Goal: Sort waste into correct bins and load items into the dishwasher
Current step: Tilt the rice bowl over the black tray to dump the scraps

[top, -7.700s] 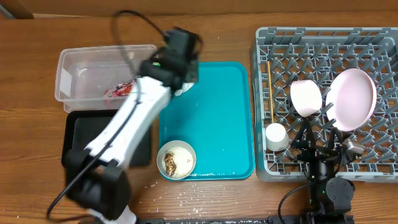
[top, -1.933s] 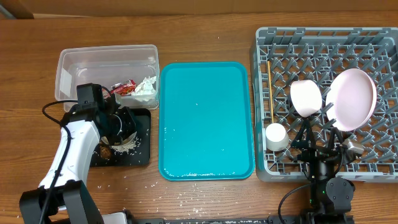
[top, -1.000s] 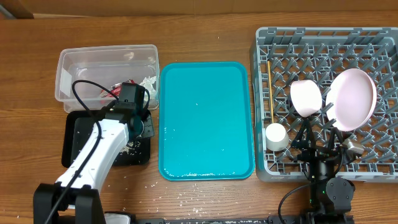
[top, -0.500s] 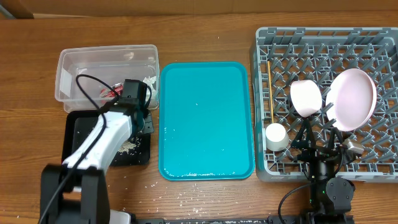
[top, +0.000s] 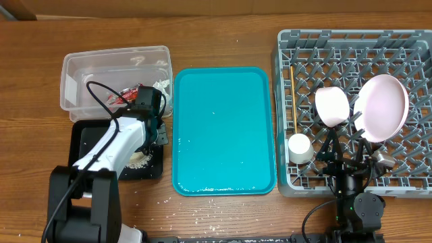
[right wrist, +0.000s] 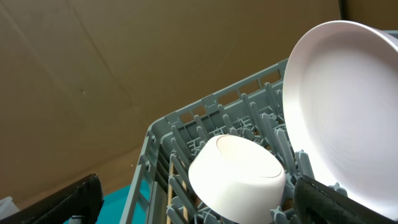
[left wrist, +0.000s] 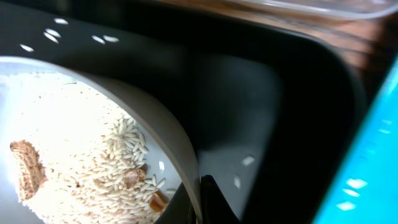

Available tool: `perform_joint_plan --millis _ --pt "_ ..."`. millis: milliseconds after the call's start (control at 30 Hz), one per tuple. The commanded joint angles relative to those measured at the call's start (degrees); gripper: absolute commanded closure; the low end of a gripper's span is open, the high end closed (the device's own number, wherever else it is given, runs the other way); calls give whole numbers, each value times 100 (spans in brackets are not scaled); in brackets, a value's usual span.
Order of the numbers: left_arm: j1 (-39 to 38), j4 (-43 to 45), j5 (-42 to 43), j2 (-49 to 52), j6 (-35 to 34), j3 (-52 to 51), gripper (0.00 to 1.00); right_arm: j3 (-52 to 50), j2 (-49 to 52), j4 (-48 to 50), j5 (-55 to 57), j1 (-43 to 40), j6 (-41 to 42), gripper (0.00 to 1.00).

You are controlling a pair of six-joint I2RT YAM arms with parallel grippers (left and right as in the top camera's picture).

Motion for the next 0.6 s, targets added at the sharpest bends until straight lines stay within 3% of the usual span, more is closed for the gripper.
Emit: perform_joint_plan --millis 0,267,333,367,433,567 --pt "24 -170 734 -527 -356 275 96 -61 -46 37 9 -24 26 0" --pt "1329 -535 3025 -1722 -175 372 96 -61 -46 35 9 -24 24 0" --pt "1919 -490 4059 -1683 240 332 96 -61 -46 35 9 -24 24 0" --pt "2420 -374 5080 -1593 658 240 96 -61 -46 35 9 -24 24 0" --pt "3029 -306 6304 -1362 1161 116 96 -61 -46 37 9 -24 24 0" --pt "3609 -304 8566 -859 2592 -107 96 -61 -46 37 9 -24 24 0"
